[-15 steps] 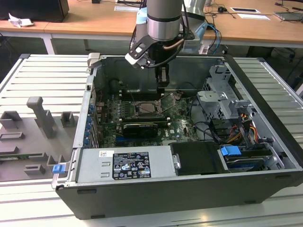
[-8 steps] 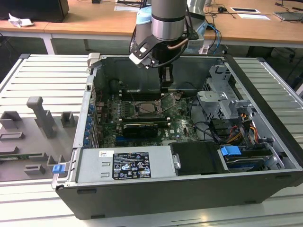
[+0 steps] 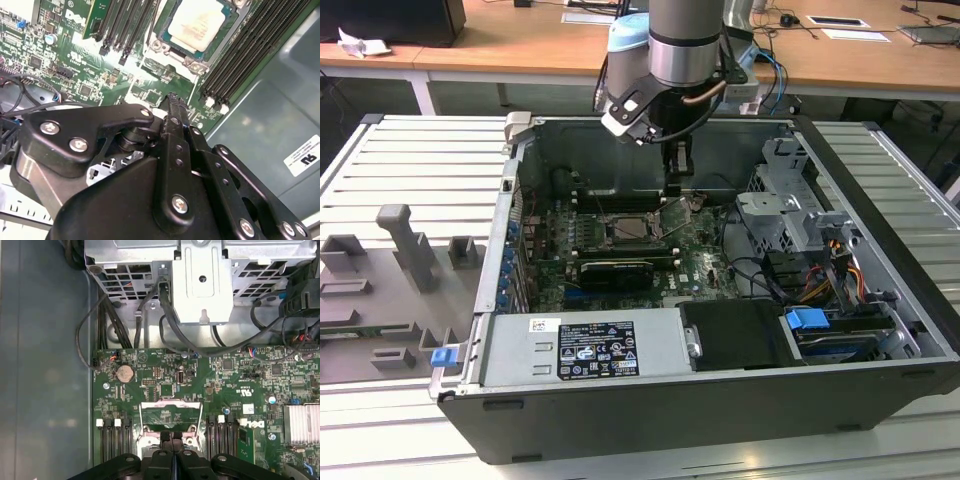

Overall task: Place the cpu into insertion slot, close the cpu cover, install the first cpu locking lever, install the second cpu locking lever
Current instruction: 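Close the cpu cover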

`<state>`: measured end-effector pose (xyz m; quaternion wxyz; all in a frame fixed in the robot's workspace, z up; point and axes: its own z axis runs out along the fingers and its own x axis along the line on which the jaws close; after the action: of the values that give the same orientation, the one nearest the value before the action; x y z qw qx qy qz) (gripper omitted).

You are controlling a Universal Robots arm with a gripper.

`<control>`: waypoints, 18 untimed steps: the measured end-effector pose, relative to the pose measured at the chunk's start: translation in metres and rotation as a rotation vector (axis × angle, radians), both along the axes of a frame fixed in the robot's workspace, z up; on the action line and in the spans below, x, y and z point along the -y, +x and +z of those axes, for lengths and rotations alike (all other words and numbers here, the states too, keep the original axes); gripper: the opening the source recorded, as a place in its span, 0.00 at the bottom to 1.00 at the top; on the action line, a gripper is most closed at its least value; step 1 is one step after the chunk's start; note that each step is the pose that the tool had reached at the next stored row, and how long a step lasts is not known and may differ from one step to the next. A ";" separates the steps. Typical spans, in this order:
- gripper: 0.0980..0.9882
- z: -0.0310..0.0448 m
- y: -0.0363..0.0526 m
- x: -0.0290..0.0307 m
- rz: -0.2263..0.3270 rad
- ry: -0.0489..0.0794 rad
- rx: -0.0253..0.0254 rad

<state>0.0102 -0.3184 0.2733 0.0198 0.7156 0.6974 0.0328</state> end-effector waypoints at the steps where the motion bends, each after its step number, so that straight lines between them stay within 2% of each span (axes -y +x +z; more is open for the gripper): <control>1: 0.01 0.0000 0.0009 0.0000 0.000 0.000 0.0000; 18: 0.01 0.0000 0.0096 -0.0001 0.000 0.000 0.0000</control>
<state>0.0197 -0.3182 0.2732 0.0198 0.7156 0.6974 0.0328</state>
